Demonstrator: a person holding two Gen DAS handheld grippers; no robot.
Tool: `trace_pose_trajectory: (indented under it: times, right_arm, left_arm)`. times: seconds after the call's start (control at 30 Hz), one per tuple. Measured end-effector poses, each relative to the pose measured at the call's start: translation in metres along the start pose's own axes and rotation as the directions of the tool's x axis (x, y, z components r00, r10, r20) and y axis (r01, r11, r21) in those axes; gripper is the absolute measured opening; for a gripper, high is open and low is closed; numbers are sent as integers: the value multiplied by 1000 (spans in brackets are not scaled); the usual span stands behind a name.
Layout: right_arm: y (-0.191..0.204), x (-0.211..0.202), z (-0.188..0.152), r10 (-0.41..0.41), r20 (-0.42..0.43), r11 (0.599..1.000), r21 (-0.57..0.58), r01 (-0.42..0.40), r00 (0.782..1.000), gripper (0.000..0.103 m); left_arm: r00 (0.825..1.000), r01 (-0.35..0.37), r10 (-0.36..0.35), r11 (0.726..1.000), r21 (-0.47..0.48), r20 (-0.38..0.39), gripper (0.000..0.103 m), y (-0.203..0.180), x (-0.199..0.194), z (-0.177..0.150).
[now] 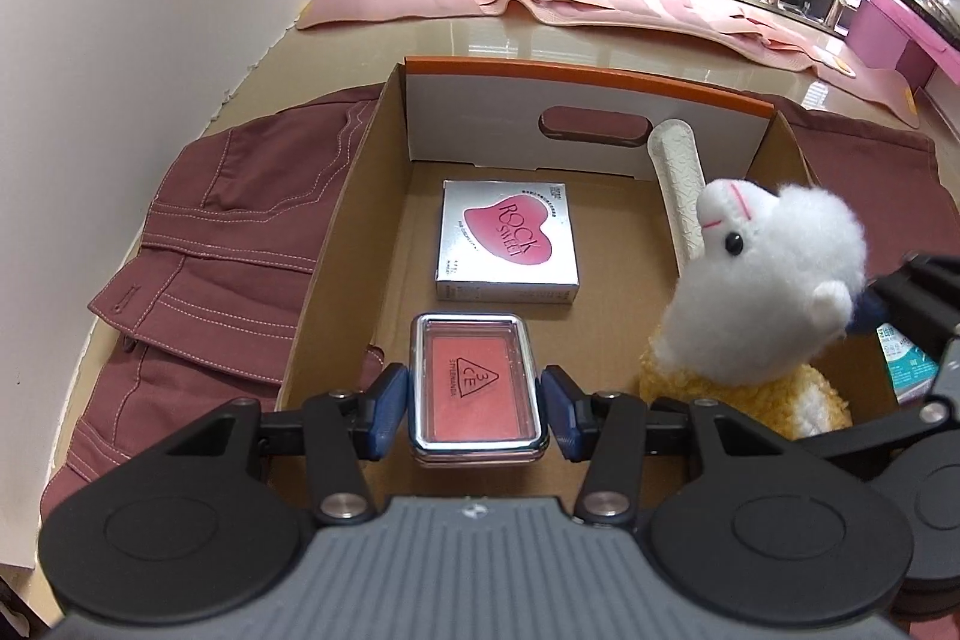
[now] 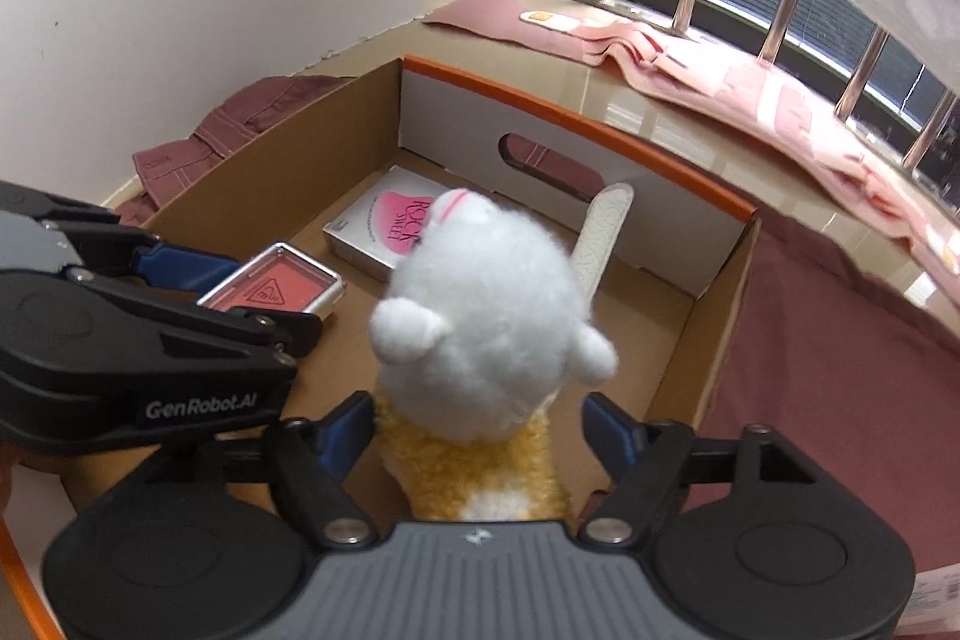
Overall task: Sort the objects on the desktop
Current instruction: 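Lower both items into the cardboard box and open both grippers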
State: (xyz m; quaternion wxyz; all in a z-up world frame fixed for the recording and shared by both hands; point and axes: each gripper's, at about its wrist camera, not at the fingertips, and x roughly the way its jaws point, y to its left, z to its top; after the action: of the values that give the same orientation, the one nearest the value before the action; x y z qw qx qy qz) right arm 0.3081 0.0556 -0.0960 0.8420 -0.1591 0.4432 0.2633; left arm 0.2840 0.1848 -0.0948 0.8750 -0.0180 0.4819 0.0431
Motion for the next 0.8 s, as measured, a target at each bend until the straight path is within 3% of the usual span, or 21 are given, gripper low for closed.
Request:
trace_pose_trajectory:
  times: [0.23, 0.57, 0.8]
  right_arm:
    - [-7, -15, 1, -20, 27, 1000, -22, 21, 999, 87]
    - [-18, -38, -3, 19, 63, 1000, -20, -17, 998, 89]
    - [-22, -47, -7, 24, 81, 1000, 0, -24, 996, 92]
  left_arm:
    - [1000, -4, 4, 1000, 13, -5, 50, -3, 2, 1]
    - [1000, 1, 0, 1000, 18, -23, 51, -3, 2, 2]
    - [1000, 9, -8, 1000, 11, -22, 64, -4, -2, 1]
